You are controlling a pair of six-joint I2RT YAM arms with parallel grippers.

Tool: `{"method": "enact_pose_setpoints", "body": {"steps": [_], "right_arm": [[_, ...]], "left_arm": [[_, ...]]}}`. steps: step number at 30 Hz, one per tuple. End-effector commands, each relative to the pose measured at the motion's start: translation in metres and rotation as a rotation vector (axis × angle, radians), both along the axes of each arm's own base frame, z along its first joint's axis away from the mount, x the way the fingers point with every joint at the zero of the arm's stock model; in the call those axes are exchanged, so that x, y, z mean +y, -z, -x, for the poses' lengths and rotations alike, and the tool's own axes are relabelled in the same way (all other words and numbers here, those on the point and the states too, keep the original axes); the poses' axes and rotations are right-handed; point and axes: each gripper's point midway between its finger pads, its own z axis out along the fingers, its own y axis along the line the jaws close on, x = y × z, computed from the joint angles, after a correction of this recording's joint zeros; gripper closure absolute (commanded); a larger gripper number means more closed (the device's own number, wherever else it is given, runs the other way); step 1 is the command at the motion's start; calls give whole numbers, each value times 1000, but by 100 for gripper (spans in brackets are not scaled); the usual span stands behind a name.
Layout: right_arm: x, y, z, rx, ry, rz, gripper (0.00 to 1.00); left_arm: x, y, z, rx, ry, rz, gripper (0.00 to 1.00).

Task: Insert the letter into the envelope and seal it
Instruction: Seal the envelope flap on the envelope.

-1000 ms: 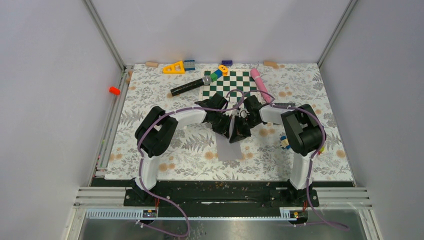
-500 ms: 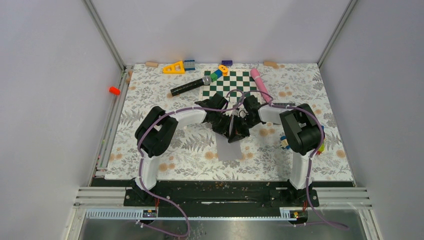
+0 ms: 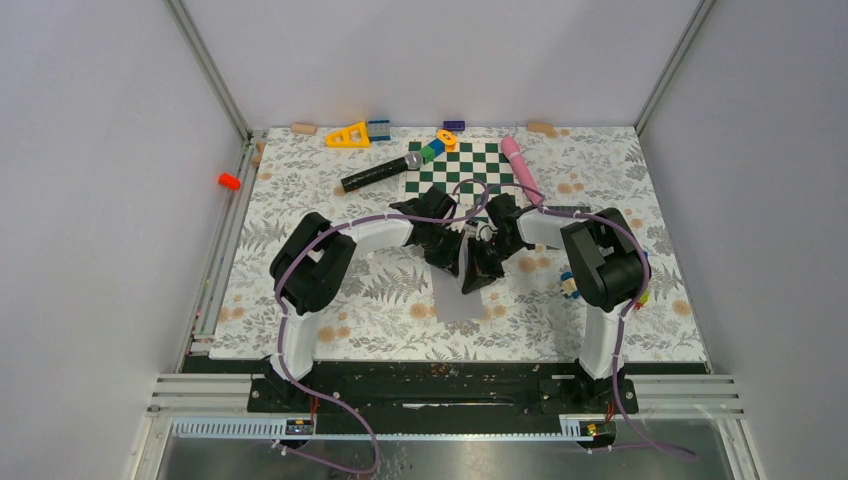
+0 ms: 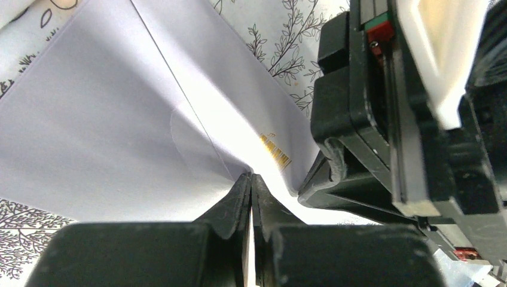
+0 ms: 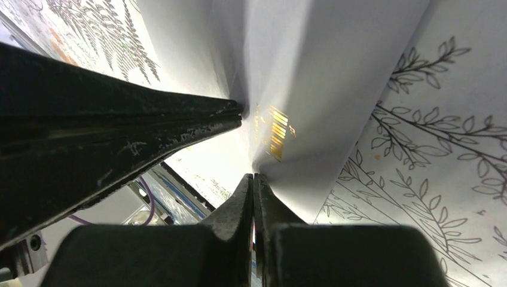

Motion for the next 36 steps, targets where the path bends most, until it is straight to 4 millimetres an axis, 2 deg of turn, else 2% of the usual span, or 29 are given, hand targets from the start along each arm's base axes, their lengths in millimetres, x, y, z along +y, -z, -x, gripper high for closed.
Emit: {"method": "enact_pose_setpoints", "body": {"steps": [1,13,18,21,29,36], "right_arm": [[-12,3,14,8,-51,52,100],[10,4,-23,-20,33,14,100],[13,3,-31,-37,48,12,100],[10,3,-25,-32,33,15,100],[-10,6,11,15,-57,41,100],[-20,6,25,34,-99,59,100]], "left_arm": [[13,22,6,14,-8,-95,100],[11,21,8,16,-2,-90,100],[12,21,8,17,0,-92,100],[12,21,8,13,1,-95,100],[12,21,8,12,1,-92,100],[12,20,8,7,-1,-92,100]]}}
